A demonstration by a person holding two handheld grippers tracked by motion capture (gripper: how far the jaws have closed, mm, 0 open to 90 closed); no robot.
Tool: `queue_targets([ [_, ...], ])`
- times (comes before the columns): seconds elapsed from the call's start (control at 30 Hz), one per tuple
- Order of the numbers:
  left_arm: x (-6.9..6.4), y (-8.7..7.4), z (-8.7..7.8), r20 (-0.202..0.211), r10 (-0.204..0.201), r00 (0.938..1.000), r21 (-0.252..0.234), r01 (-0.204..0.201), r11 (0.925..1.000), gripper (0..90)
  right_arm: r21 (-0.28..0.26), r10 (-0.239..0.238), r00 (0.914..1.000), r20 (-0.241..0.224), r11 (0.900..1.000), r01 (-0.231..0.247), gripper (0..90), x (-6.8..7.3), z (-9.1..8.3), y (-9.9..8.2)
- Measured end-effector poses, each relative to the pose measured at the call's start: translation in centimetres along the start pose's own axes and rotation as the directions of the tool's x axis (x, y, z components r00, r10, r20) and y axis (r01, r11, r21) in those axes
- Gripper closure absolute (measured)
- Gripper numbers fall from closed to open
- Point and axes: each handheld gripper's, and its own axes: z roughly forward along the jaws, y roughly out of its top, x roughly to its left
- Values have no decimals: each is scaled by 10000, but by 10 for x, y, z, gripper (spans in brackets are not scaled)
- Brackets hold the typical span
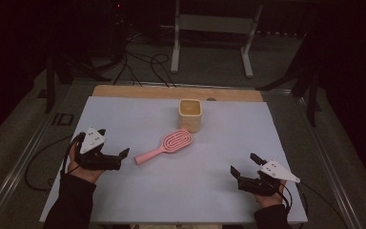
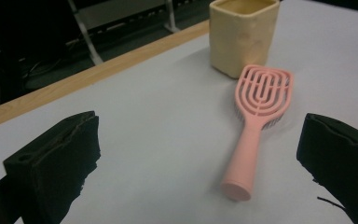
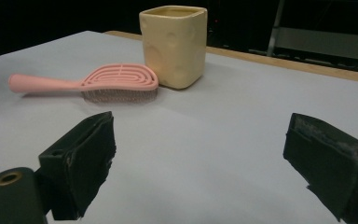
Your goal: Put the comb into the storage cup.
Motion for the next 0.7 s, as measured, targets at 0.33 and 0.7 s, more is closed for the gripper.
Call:
queue_targets([
  [0.33,0,6,13,174,80,9998,480,-88,9988,0,-9,37,10000,1,10000,-37,89,0,0,0],
  [0.7,-6,19,31,941,326,9950,987,-419,9942,0,-19,125,9999,13,9999,-125,89,-1,-1,-1],
])
